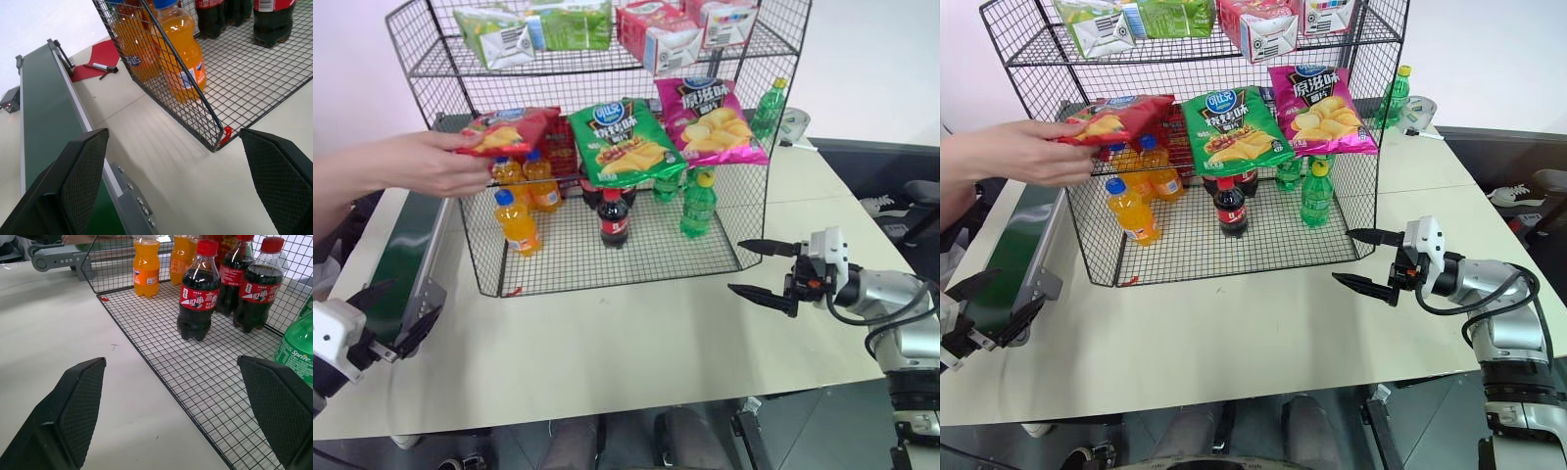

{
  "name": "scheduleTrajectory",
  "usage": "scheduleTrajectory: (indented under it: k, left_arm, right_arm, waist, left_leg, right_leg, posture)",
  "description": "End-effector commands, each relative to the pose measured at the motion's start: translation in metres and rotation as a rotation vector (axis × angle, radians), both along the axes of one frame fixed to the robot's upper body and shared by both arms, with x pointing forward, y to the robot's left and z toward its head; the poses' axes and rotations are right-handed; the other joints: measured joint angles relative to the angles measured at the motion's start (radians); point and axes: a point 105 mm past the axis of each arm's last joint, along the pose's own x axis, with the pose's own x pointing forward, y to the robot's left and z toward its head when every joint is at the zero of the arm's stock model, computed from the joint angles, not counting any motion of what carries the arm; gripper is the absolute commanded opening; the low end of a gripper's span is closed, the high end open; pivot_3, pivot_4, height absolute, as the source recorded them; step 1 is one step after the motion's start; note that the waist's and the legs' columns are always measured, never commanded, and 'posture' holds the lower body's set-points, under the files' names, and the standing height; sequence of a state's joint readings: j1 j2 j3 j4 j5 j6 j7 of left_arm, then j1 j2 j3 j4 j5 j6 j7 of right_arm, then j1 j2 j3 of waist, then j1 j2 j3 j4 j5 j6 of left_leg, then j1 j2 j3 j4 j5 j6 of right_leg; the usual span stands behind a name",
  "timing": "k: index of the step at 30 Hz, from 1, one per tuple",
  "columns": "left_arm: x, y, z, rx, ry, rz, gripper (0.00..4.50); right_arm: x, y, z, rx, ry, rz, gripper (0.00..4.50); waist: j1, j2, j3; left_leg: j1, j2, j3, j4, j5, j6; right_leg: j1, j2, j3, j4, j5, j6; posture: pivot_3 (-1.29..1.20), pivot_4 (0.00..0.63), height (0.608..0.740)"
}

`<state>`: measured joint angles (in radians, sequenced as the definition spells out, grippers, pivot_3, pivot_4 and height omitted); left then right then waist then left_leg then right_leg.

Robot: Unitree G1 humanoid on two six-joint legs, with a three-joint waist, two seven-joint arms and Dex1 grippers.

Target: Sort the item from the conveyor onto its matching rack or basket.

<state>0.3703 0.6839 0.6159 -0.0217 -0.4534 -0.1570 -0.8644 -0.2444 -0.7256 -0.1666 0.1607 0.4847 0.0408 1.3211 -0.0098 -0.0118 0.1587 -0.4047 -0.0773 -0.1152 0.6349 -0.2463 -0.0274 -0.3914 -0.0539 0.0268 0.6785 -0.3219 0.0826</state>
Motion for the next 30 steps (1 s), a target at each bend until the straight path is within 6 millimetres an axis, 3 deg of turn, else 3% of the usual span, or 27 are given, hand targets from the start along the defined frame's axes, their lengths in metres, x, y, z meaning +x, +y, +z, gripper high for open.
scheduleTrajectory:
  k: [1, 30]
  left_arm:
    - [0.0, 0.002, 0.01, 0.009, -0.033, 0.017, 4.45]
    - [-0.002, 0.017, 0.002, 0.08, -0.014, 0.139, 4.45]
  right_arm:
    - [0.001, 0.002, 0.009, 0.002, -0.045, 0.007, 4.5]
    - [0.004, 0.006, 0.007, 0.002, -0.044, 0.017, 4.5]
  waist:
    - [0.0, 0.0, 0.0]
    - [0.0, 0.0, 0.0]
  left_leg:
    - [0.0, 0.0, 0.0, 0.0, 0.0, 0.0]
    - [0.0, 0.0, 0.0, 0.0, 0.0, 0.0]
  right_leg:
    - [0.0, 0.0, 0.0, 0.0, 0.0, 0.0]
    - [0.0, 0.0, 0.0, 0.0, 0.0, 0.0]
  posture:
    - [0.0, 0.15, 0.74]
    - [0.0, 0.15, 0.74]
